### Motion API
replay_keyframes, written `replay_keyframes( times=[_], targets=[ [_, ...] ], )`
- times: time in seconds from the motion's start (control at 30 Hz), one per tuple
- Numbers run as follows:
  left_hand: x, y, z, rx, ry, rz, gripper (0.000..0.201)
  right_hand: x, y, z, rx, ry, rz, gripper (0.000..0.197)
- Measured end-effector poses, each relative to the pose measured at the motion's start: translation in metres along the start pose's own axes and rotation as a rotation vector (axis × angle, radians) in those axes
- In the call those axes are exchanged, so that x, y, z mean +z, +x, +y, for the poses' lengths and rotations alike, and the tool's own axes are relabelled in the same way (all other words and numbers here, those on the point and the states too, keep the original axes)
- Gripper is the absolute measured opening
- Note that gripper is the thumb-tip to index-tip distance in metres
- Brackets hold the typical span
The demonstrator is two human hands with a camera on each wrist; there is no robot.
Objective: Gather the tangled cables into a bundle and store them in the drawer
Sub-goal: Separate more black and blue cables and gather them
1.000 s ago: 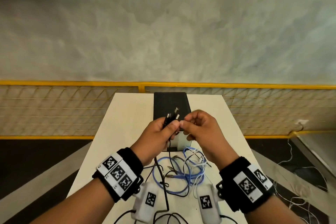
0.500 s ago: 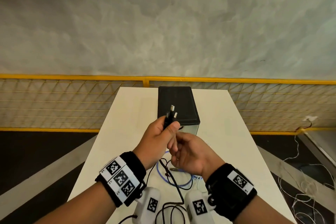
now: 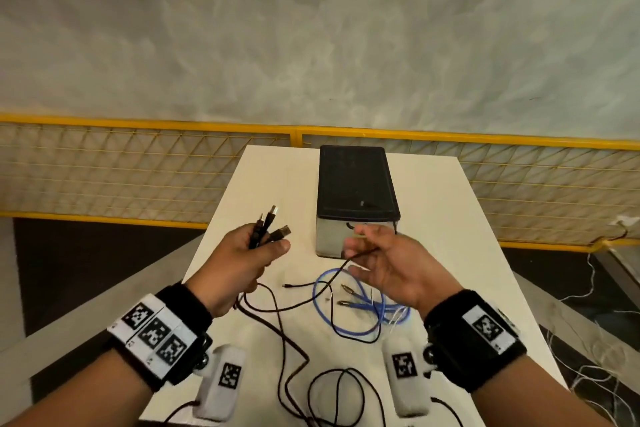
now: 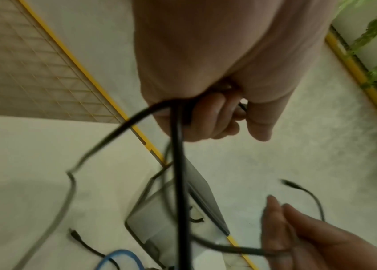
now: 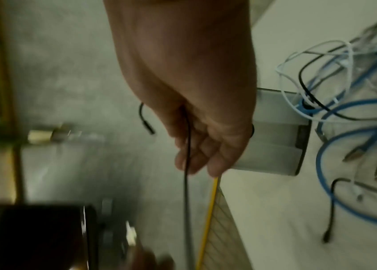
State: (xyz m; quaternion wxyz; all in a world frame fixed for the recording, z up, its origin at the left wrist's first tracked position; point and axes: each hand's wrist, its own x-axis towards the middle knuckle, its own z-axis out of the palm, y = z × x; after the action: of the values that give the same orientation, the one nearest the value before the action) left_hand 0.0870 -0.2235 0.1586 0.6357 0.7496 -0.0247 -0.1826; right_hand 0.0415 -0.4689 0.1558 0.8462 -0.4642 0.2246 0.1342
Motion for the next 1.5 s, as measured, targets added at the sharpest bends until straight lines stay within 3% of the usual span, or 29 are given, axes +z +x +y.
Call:
replay_keyframes(
  times=[0.17, 0.27, 0.33, 0.4, 0.5, 0.57, 0.67, 0.73, 0.8, 0.93, 1.07, 1.17, 1.23, 1.3, 1.43, 1.5],
  targets=[
    [0.023, 0.010, 0.004, 0.046, -0.030, 0.011, 0.019, 0.007, -0.015, 0.034, 0.044, -0.778, -0.389, 0.017],
    [0.018, 0.016, 0.004, 0.030, -0.079, 0.083, 0.029, -0.016, -0.021, 0.054, 0.108, -1.013, -0.520, 0.019],
    [0.009, 0.019, -0.001, 0.012, -0.130, 0.119, 0.034, -0.037, -0.025, 0.066, 0.249, -0.964, -0.512, 0.017],
    [-0.002, 0.019, -0.007, -0.016, -0.183, 0.096, 0.035, -0.059, -0.025, 0.072, 0.432, -0.950, -0.444, 0.029],
    [-0.013, 0.012, -0.018, -0.075, -0.209, -0.017, 0.041, -0.078, -0.017, 0.073, 0.557, -1.158, -0.289, 0.043],
    [-0.018, 0.005, -0.024, -0.111, -0.218, -0.106, 0.042, -0.076, -0.003, 0.067, 0.373, -1.251, -0.137, 0.035],
    [-0.020, -0.003, -0.029, -0.152, -0.211, -0.200, 0.034, -0.059, 0.031, 0.056, -0.100, -1.294, 0.098, 0.020],
    [-0.019, -0.007, -0.031, -0.171, -0.208, -0.194, 0.032, -0.041, 0.062, 0.055, -0.274, -1.413, 0.151, 0.014],
    [-0.016, -0.011, -0.032, -0.192, -0.227, -0.159, 0.031, -0.023, 0.096, 0.065, -0.377, -1.508, 0.102, 0.018],
    [-0.015, -0.019, -0.037, -0.226, -0.295, -0.109, 0.037, 0.003, 0.148, 0.098, -0.414, -1.797, -0.057, 0.030],
    [-0.018, -0.026, -0.039, -0.201, -0.292, -0.080, 0.036, 0.008, 0.173, 0.129, -0.278, -2.113, -0.102, 0.037],
    [-0.022, -0.023, -0.042, -0.176, -0.297, -0.026, 0.034, 0.005, 0.178, 0.140, -0.291, -2.198, -0.120, 0.035],
    [-0.024, -0.020, -0.044, -0.170, -0.366, 0.023, 0.033, 0.004, 0.177, 0.142, -0.282, -2.179, -0.140, 0.031],
    [-0.023, -0.016, -0.043, -0.159, -0.435, 0.072, 0.027, 0.005, 0.171, 0.133, -0.277, -1.965, -0.109, 0.020],
    [-0.012, 0.000, -0.036, -0.128, -0.420, 0.155, 0.022, 0.012, 0.139, 0.083, -0.361, -1.085, -0.002, 0.006],
    [0.003, 0.012, -0.025, -0.107, -0.364, 0.129, 0.024, 0.014, 0.113, 0.049, -0.447, -0.826, 0.058, 0.012]
  ],
)
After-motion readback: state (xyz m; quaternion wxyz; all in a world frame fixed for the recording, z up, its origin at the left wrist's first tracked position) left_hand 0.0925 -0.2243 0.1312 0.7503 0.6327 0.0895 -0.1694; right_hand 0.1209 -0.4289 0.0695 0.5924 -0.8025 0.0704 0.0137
